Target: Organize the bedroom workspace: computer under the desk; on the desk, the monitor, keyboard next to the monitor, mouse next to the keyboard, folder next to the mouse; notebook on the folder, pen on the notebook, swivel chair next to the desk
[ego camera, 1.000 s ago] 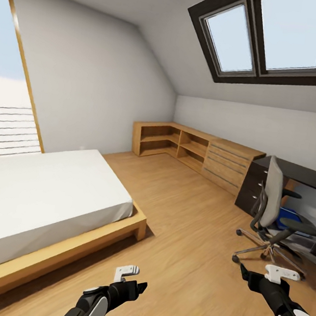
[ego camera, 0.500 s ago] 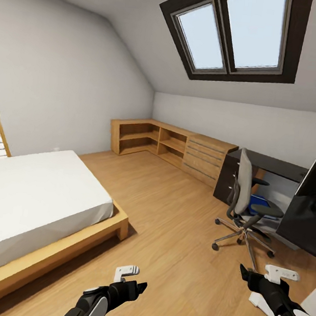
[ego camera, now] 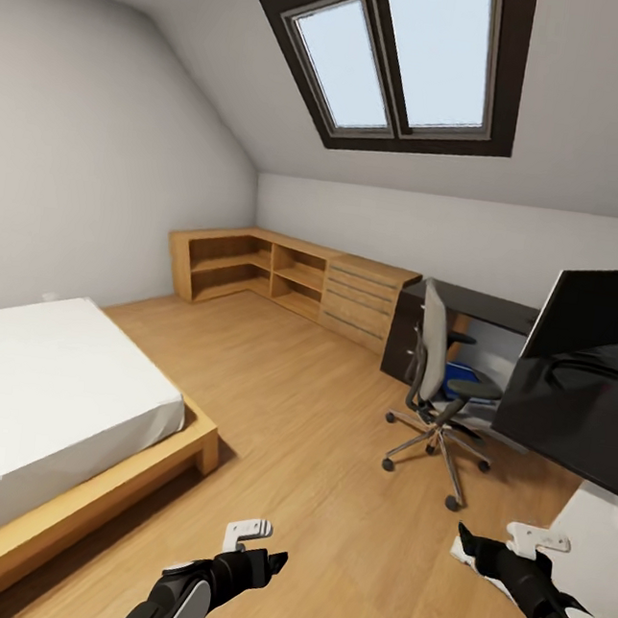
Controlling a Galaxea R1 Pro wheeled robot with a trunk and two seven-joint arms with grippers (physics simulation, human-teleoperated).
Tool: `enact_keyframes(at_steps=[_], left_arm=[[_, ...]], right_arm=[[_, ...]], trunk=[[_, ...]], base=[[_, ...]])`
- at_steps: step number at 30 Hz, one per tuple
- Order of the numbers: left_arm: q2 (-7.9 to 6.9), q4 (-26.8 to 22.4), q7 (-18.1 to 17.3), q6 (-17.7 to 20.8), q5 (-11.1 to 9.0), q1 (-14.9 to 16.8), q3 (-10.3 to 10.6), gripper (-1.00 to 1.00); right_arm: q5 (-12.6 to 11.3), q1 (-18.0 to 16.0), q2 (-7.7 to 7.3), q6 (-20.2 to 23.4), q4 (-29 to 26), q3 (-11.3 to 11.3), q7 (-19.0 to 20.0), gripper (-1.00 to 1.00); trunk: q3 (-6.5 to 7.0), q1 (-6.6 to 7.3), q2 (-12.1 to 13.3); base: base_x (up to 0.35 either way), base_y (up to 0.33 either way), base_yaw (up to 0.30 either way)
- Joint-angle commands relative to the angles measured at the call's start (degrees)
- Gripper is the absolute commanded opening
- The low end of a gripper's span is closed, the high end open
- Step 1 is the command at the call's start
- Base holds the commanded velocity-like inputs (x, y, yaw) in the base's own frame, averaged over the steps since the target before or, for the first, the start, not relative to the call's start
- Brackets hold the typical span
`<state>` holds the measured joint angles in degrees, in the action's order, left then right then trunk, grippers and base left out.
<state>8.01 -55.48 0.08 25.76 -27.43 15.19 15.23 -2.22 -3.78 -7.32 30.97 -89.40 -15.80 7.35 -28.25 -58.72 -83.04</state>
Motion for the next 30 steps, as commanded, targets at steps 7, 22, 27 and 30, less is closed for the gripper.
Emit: enact_keyframes(at_steps=[7, 22, 27, 30], left_arm=[[-0.01, -0.1, 0.0, 0.3, -0.3, 0.0, 0.0, 1.0], [-0.01, 0.0, 0.0, 0.3, -0.3, 0.0, 0.1, 1.0], [-0.01, 0.0, 0.0, 0.3, -0.3, 0.0, 0.1, 1.0], [-0.01, 0.1, -0.1, 0.2, -0.3, 0.0, 0.1, 1.0]], right_arm=[[0.1, -0.1, 0.02, 0.4, 1.6, 0.0, 3.0, 1.0], [0.2, -0.1, 0.02, 0.3, 1.9, 0.0, 3.4, 1.0], [0.2, -0.1, 0.02, 0.3, 2.0, -0.1, 3.4, 1.0], [0.2, -0.1, 0.02, 0.3, 2.0, -0.1, 3.4, 1.0]], trunk=[[-0.21, -0.01, 0.0], [-0.57, -0.01, 0.0], [-0.69, -0.01, 0.0], [-0.77, -0.01, 0.0]], base=[[0.08, 0.257, -0.288], [0.101, 0.272, -0.284], [0.167, 0.261, -0.283], [0.218, 0.232, -0.283]])
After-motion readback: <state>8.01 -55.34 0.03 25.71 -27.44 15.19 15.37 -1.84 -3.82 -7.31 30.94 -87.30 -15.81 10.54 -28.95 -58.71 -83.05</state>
